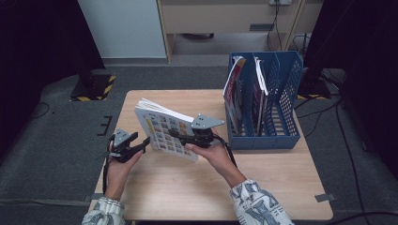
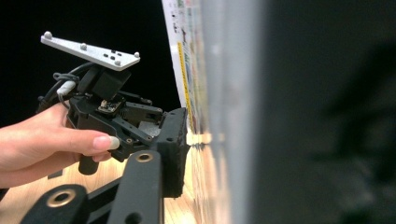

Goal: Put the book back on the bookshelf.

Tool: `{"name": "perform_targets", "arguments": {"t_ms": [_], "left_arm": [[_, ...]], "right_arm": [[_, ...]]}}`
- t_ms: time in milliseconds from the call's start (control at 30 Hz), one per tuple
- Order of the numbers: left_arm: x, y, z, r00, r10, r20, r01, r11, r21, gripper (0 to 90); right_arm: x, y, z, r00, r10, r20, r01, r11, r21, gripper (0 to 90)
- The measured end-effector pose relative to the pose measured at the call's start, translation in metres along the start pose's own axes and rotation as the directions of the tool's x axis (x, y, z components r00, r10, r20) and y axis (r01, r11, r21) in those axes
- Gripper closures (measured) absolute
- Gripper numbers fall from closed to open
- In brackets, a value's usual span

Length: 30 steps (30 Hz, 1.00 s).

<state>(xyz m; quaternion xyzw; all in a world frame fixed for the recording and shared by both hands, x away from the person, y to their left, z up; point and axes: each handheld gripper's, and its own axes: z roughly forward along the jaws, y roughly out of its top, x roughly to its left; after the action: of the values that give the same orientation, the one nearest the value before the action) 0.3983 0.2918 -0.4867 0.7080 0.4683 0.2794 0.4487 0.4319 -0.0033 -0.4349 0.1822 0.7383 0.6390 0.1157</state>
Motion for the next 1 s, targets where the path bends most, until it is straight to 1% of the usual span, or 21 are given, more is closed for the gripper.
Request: {"name": "perform_targets", "arguments": {"t_ms": [133,300,333,433,533,633,700,1000], "left_arm": [[0.0005,0.0001,-0.0005,1.0000,-0.005,-0.002,0.005,1.0000,-0.004,39.7],[0.0012,0.0003,-0.0009,0.9999,-0.015,-0.004,0.015,0.9998,-0.010,39.5],[0.0016,0.0004,-0.0012,0.9999,-0.016,-0.003,0.016,0.9998,-0.009,39.5],[0.0020,0.0006,-0.0014,0.9996,-0.027,-0.002,0.027,0.9995,-0.014,39.4],[0.0020,0.0005,-0.0012,0.9996,-0.029,-0.001,0.029,0.9994,-0.017,39.2],[0.0026,0.0005,-0.0014,0.9996,-0.027,-0.002,0.026,0.9996,-0.014,39.2],[0.0023,0.0004,-0.0012,0.9996,-0.027,-0.002,0.027,0.9995,-0.014,39.1],[0.0024,0.0003,-0.0011,0.9997,-0.025,-0.004,0.025,0.9996,-0.013,39.1]], "right_arm": [[0.0009,-0.0014,0.0013,0.9997,-0.022,-0.003,0.022,1.000,-0.007,66.6],[0.0019,-0.0017,0.0017,0.9997,-0.020,-0.012,0.020,1.000,-0.003,68.9],[0.0019,-0.0017,0.0018,0.9995,-0.031,-0.005,0.031,0.999,-0.005,69.8],[0.0012,-0.0020,0.0017,0.9991,-0.040,0.012,0.040,0.999,-0.010,71.0],[-0.0001,-0.0029,0.0012,0.9992,-0.034,0.022,0.035,0.999,-0.018,71.7],[-0.0005,-0.0028,0.0009,0.9992,-0.034,0.023,0.035,0.999,-0.018,71.9],[-0.0008,-0.0029,0.0010,0.9994,-0.026,0.023,0.026,0.999,-0.018,72.0],[0.0001,-0.0028,0.0009,0.9988,-0.036,0.032,0.037,0.999,-0.017,72.8]]}}
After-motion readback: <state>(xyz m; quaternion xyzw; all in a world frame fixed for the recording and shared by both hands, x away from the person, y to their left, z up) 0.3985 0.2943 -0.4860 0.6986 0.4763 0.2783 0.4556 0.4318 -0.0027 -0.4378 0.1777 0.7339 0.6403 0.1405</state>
